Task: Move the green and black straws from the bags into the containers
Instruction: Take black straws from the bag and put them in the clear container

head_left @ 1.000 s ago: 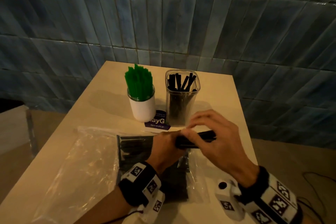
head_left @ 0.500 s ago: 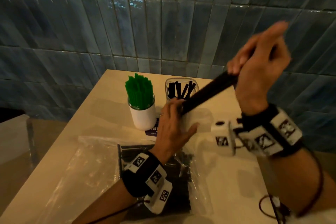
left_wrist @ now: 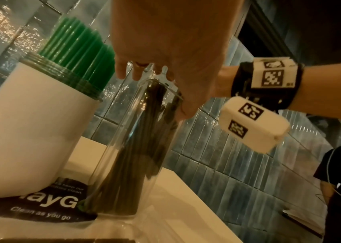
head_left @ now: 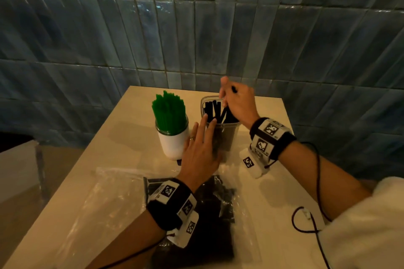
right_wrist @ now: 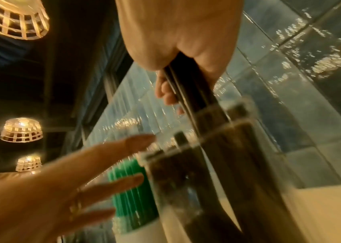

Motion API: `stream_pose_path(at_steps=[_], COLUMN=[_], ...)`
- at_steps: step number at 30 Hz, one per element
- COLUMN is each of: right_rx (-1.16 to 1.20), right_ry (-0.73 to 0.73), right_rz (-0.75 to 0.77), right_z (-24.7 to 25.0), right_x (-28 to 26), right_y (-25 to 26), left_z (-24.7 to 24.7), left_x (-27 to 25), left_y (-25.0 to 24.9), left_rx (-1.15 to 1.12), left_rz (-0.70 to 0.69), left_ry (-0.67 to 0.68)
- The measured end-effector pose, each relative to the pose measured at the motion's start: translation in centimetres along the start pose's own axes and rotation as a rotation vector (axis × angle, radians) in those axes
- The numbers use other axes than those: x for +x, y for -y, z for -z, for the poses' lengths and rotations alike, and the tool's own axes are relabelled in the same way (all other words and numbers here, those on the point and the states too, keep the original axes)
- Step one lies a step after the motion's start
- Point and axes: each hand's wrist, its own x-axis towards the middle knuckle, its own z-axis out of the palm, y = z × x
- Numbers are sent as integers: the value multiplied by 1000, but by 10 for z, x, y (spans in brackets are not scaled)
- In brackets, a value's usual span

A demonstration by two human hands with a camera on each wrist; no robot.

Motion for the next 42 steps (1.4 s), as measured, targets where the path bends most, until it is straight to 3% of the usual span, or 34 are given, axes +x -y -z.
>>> stream_pose_path(at_steps=[3,6,8,12,14,17,19,21,23,24,26,30,36,42], right_rx=[-319,-652,-666,-726,-641,-243,-131,-238,-462,-540,-580,-573,-481,-574], right_ry=[201,259,239,355,199,-178,-219,22,437,589,741,826,909,997], right_rz=[-46,121,188,207,206,148,-20,-295,-463,-469,-375,-133,-298,-320], right_z=[-6,-7,-5,-4,3,14,19,20,16,12,6,2,-11,-26], right_x=[-10,-20,-29,-43,-50,-82,-113,-140,-164,-174,-187,-189,-180,-164], right_y=[-25,-38,-39,-41,-44,-55,-71,-98,-121,-126,-121,-98,-99,-98], left_z=[-3,-5,-5,-4,-4,-7,-12,-17,-25,-30,-40,-44,-37,-30], left_x=[0,0,0,-1,-4,-21,-44,-69,-93,-102,-115,-125,-128,-130], left_y=[3,5,4,2,3,9,14,17,22,25,29,30,39,37], left_rx=[4,15,6,11,0,-39,-37,8,99,128,148,211,308,228], left_rz=[-22,-47,-53,-61,-82,-61,-11,101,248,316,376,339,203,176], left_ry=[-15,-35,-38,-43,-31,-56,-34,168,489,620,730,696,535,482])
